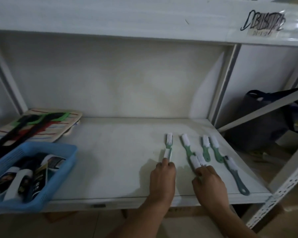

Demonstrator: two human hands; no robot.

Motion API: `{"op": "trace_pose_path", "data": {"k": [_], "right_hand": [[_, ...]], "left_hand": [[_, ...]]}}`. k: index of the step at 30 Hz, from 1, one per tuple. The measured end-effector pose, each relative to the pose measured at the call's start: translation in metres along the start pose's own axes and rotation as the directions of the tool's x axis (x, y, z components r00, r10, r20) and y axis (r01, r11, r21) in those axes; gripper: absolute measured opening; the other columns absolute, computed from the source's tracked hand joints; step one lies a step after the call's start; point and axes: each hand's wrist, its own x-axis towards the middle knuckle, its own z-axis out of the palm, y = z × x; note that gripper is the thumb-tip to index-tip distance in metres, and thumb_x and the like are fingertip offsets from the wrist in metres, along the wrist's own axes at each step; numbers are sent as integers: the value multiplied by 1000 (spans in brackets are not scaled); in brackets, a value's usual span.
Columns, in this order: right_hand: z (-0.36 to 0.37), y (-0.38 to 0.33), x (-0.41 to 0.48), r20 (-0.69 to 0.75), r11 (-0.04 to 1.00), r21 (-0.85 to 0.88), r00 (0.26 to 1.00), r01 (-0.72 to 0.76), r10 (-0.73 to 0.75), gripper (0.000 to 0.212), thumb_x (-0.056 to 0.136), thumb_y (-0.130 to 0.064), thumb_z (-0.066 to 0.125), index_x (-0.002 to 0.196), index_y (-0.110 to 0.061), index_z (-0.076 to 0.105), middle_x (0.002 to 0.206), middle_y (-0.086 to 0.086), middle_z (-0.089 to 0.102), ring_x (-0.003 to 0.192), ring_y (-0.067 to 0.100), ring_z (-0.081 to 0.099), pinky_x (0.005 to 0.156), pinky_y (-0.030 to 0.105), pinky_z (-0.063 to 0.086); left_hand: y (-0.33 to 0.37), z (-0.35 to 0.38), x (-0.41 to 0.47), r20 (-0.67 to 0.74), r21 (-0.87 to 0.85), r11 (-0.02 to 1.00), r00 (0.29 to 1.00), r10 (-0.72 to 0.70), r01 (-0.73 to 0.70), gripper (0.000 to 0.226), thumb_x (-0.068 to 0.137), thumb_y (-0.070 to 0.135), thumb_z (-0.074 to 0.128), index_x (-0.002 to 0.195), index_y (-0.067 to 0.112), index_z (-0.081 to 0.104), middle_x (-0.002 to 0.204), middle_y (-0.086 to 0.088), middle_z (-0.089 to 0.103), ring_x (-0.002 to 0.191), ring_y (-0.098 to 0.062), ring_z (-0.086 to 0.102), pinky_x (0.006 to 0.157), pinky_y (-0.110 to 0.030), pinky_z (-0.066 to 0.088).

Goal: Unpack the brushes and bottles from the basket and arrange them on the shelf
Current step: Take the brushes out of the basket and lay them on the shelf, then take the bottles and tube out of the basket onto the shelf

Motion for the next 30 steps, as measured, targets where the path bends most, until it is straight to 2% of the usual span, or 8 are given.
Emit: {"op": "trace_pose_path", "data": {"k": [4,7,10,16,20,25,28,30], "right_hand": [[-1,-1,-4,-12,999,41,1000,15,-15,22,80,-12,64,102,-17,66,101,-1,57,83,22,62,70,34,49],[-2,1,-4,-30,998,60,999,17,-15,22,80,-10,64,101,-16,67,99,-1,58,81,21,62,69,33,48],[0,-3,-3,-61,995,95,998,39,-33,22,80,-6,66,100,-14,68,97,1,61,80,21,63,69,32,48],[21,-65,0,-69,962,197,981,191,-181,24,78,-3,71,100,-12,70,97,2,65,78,13,57,72,28,46],[47,-138,-6,-2,919,286,959,271,-282,22,79,-7,69,99,-17,68,93,-3,62,67,10,54,67,25,40],[81,-242,-22,119,847,379,888,373,-444,19,83,-16,63,101,-22,66,95,-6,67,67,10,56,69,23,43],[100,-305,-31,185,800,388,811,458,-555,22,84,-20,58,105,-20,65,96,-1,72,80,20,65,77,30,50],[114,-344,-35,276,788,280,740,549,-613,24,85,-27,54,107,-19,60,97,2,72,88,26,65,82,36,47]], "left_hand": [[4,9,4,117,147,942,951,286,-302,34,36,10,93,60,21,72,67,3,67,58,-14,67,40,-21,53],[8,17,5,103,211,893,918,383,-396,28,46,13,90,65,23,72,70,4,68,58,-12,65,47,-21,53],[4,13,-4,34,161,902,915,401,-401,19,63,10,79,77,20,71,79,0,67,69,-16,65,56,-27,54],[-53,-43,-25,-105,10,981,976,193,-193,14,81,10,56,88,14,68,90,-4,65,84,-23,60,72,-36,54],[-127,-103,-44,-235,-51,999,972,-25,13,13,89,24,55,96,25,66,93,9,65,85,-10,58,72,-24,49],[-233,-183,-73,-335,-47,941,882,-331,335,10,89,26,57,79,23,58,81,5,62,80,-17,62,62,-30,43],[-293,-217,-85,-352,-88,856,788,-506,510,10,91,28,58,88,20,64,86,2,68,81,-21,65,66,-34,48],[-322,-231,-89,-286,-67,813,769,-571,579,12,87,28,63,95,19,63,84,3,65,79,-19,61,66,-32,44]]}}
